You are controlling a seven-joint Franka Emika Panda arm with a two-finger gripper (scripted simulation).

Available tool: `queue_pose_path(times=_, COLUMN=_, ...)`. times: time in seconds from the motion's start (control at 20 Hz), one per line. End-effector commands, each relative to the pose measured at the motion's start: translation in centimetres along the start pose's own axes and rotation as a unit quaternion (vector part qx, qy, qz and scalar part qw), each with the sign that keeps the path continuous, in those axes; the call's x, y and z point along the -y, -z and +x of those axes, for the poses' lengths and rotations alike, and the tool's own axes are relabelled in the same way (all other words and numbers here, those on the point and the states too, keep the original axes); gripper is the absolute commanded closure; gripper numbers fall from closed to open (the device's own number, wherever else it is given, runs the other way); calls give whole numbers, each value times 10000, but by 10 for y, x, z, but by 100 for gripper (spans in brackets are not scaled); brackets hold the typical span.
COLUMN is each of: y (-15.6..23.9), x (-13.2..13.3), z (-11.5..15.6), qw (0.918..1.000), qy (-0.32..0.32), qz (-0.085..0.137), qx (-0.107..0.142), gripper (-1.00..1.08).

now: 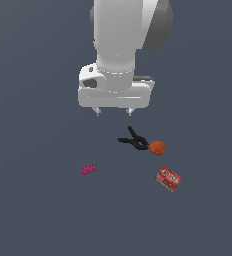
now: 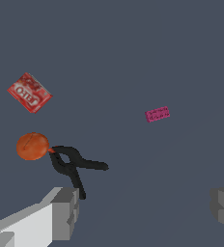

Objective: Pick up a designated object from a clutter of objects.

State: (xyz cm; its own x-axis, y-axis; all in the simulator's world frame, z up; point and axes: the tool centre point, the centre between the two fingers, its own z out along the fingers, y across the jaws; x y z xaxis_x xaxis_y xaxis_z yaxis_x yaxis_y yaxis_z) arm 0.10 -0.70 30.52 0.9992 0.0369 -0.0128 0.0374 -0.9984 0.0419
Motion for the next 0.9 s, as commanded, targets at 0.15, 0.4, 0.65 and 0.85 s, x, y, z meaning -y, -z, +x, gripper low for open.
queue_pose_path(times=0.15, y=-4, x=4, z=2, qw=9999, qy=156, qz=-15, qx=1, gripper=-92)
queue_pose_path(times=0.4, y=-16, x=16, z=5, qw=9985, qy=546, qz=-41, qx=-2, gripper=-92)
queue_pose_path(times=0.65, y=-34, x=34, z=10, qw=9931, qy=1167, qz=-74, qx=-3, gripper=-92)
queue_pose_path(times=0.85, y=-53, x=54, z=14, qw=9830, qy=1833, qz=-98, qx=-6, gripper=-92)
